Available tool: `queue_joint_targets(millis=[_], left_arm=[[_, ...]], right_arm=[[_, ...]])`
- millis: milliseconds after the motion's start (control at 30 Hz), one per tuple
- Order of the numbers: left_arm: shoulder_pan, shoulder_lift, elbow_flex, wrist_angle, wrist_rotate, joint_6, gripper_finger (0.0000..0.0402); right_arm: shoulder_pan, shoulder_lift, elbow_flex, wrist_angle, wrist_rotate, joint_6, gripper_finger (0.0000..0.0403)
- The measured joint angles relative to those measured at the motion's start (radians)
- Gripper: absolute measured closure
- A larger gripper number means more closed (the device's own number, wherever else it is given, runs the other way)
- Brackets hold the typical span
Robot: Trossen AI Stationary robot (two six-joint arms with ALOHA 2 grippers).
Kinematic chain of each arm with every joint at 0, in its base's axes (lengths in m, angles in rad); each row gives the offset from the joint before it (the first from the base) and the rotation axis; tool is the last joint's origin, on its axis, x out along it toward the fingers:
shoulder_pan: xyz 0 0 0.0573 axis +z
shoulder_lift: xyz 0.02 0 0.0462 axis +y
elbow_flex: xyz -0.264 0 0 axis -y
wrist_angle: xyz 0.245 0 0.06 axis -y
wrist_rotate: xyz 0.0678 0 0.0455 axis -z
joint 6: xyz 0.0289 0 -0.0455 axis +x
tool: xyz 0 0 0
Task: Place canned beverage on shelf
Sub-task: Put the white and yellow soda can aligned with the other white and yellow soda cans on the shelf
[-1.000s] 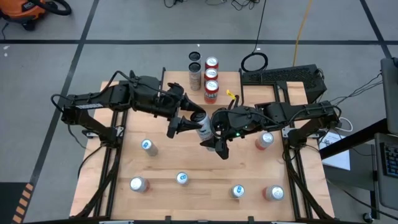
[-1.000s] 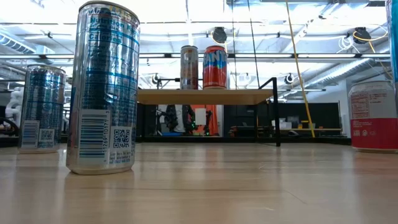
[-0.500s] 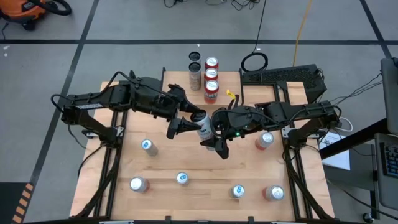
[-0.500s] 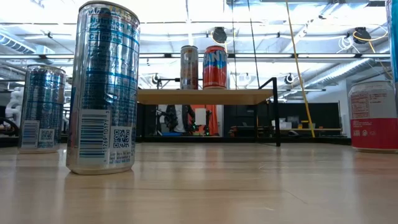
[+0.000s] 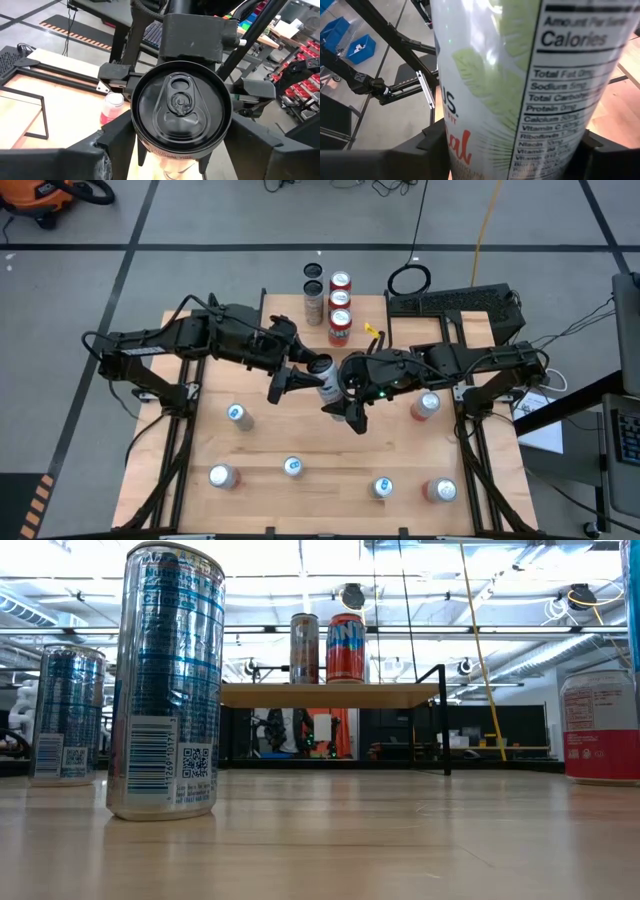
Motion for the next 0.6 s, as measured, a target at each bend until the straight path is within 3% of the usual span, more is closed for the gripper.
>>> queue_joint_targets(millis=[400,600], left_arm=[[-0.008,-0.008,-0.002,0.023,-0.005,-0.005,0.0148],[-0.007,-0.028,-0.002,0.023,0.02,-0.003,0.0148]], right_arm=[[0.0,-0.003,0.002,-0.029,-0.005,0.082,0.0097],[0.001,-0.003,0.002,-0.055,-0.066,0.109,0.0068]])
